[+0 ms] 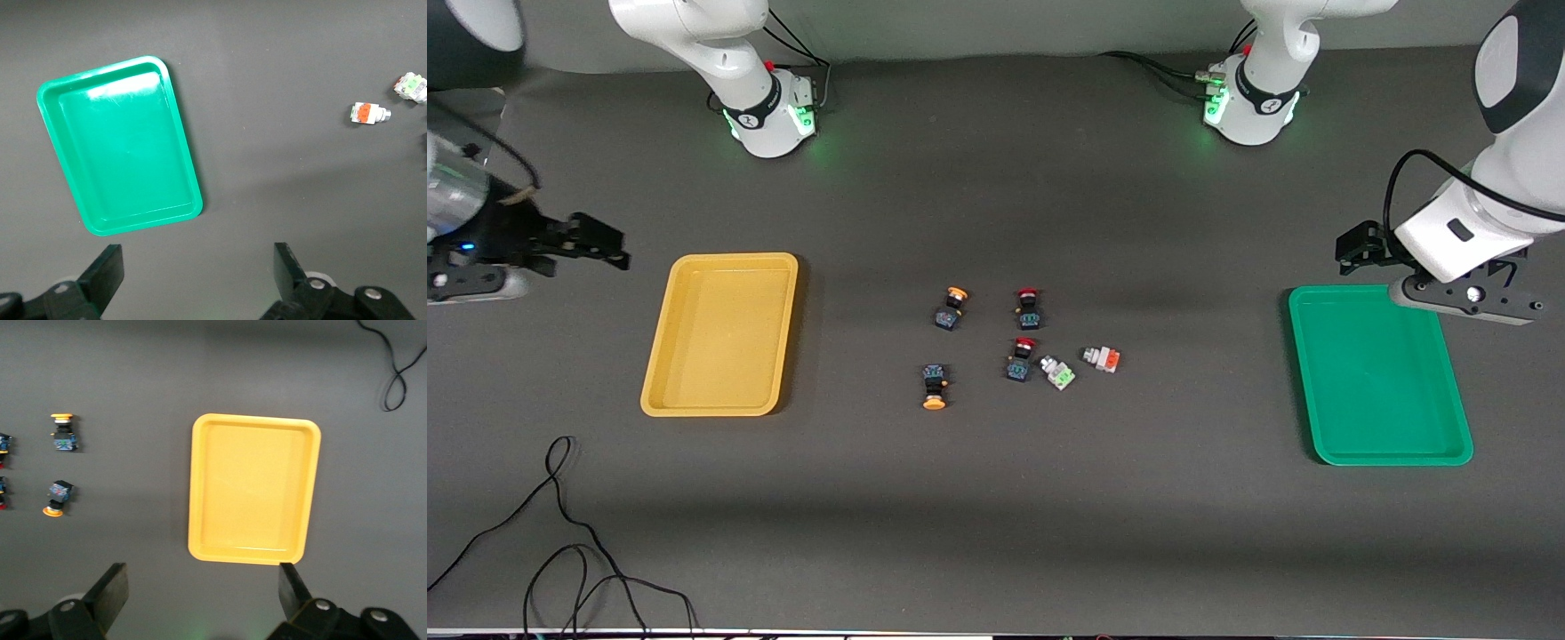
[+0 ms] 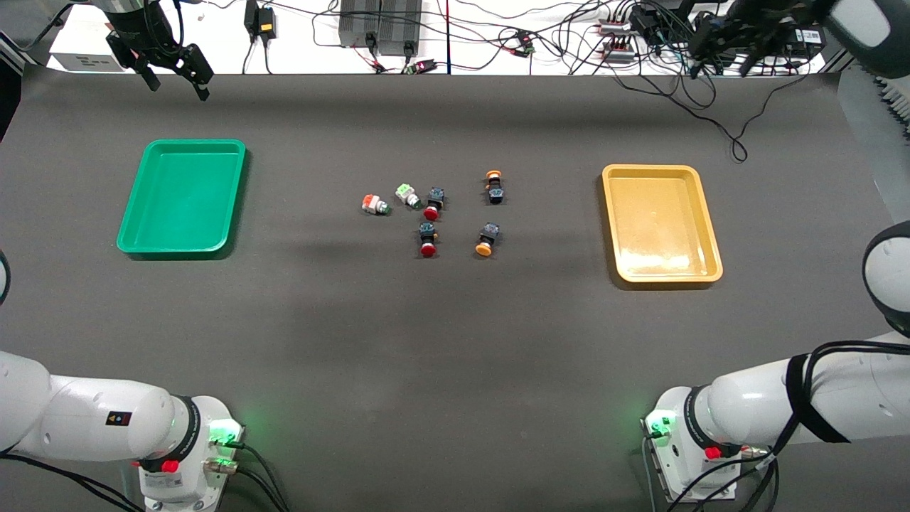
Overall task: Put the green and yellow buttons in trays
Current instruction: 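Raise the right gripper from rest toward the buttons, then reach the right gripper to a dark button while the left gripper reaches another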
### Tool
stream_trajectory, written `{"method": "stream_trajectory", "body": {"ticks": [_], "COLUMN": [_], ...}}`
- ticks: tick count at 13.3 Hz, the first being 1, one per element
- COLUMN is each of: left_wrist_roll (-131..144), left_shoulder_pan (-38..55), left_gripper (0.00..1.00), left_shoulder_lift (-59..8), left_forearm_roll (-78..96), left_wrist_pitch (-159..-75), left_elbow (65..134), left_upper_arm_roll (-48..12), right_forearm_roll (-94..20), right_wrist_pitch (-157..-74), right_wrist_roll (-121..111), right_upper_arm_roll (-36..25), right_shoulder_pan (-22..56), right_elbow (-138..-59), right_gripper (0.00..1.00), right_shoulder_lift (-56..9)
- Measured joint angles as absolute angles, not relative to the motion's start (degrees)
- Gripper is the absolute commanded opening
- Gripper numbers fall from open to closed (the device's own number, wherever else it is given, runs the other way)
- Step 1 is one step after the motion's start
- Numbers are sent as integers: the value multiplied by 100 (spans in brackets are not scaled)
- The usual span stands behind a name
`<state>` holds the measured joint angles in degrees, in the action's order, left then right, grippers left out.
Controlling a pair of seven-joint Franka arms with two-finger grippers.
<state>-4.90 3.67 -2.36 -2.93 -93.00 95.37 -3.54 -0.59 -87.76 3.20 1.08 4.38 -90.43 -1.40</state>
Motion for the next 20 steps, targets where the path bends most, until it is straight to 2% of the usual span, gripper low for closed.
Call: {"method": "stream_trajectory", "body": {"ticks": [3,7,12,16,20], "left_wrist_roll": [-424,244,1567,2894,4414], "left_shoulder_pan": [365,365,403,558,1146], "left_gripper": [100,100,100,100,100], "left_shoulder_lift": [-236,-237,-315,-710,-1352], "left_forearm_roll": [-292,-178,353,857,879], "left_wrist_pitch": [-9262,-9166,-9164,-9295,-9971], "left_elbow": [9529,9461,9459,9399,9349], "left_upper_arm_roll": [-351,-356,-452,-597,-671], "right_forearm_roll": [-76,-83,-83,-82,-81], "right_wrist_pitch": [-8906,-9564,-10290,-10521,-12229], "right_wrist_roll": [1233,2962,5329,5696,5696], "right_upper_arm_roll": [121,128,130,100,38], "right_shoulder_pan": [1188,2482,3847,4088,4072], "right_elbow": [-9209,-9611,-9767,-9873,-11040], "right_gripper": [100,100,100,100,100], "right_shoulder_lift": [-131,-154,-547,-715,-992]}}
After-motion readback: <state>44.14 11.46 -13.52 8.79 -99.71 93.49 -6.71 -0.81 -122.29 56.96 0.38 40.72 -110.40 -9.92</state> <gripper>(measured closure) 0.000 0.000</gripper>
